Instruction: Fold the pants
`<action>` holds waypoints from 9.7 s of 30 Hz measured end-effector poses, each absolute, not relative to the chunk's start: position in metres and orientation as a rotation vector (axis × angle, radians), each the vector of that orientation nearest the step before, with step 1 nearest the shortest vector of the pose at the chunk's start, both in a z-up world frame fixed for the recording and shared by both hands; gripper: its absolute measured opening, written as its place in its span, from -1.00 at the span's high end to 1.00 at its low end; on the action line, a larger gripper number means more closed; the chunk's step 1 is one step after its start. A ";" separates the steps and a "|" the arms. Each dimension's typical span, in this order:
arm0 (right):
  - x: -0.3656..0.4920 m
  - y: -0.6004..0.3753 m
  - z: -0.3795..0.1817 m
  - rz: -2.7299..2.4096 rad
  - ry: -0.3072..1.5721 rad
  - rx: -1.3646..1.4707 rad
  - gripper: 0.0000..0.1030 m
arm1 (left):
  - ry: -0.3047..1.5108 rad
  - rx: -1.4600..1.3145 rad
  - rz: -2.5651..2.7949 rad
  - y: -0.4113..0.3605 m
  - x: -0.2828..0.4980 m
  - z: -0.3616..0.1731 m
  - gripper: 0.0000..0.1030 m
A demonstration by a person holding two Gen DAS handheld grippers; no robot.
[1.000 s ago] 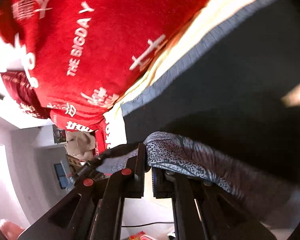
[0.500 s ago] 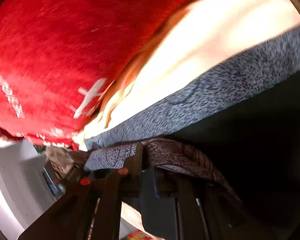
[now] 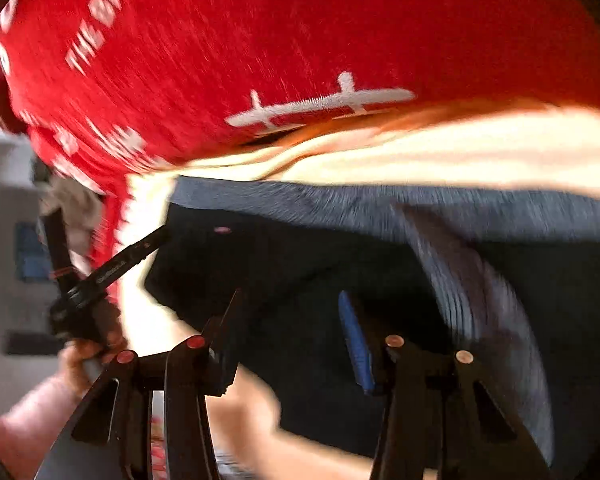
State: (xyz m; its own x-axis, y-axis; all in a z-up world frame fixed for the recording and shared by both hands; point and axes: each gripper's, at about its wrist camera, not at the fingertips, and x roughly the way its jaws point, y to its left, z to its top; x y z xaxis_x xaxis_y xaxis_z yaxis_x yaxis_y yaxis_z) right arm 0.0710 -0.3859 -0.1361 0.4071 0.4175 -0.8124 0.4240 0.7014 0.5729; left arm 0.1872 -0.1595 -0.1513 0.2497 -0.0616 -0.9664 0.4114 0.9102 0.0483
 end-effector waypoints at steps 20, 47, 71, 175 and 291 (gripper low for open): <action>-0.172 -0.436 -0.118 -0.256 0.982 1.262 0.03 | 1.288 0.665 -0.728 -0.255 0.012 -0.094 -0.35; -0.440 -0.392 -0.202 -0.636 0.746 1.600 -0.14 | 1.522 0.590 -1.299 -0.389 -0.179 -0.145 -0.35; -0.355 -0.614 -0.063 -0.354 0.557 1.372 0.73 | 1.339 0.341 -1.236 -0.504 -0.129 -0.078 0.25; 0.248 -0.275 -0.099 0.363 1.299 0.347 0.15 | 1.289 0.346 -0.544 -0.131 0.161 -0.166 -0.61; -0.120 -0.393 -0.179 -0.432 0.885 1.429 0.74 | 1.295 0.679 -0.873 -0.266 0.007 -0.179 -0.74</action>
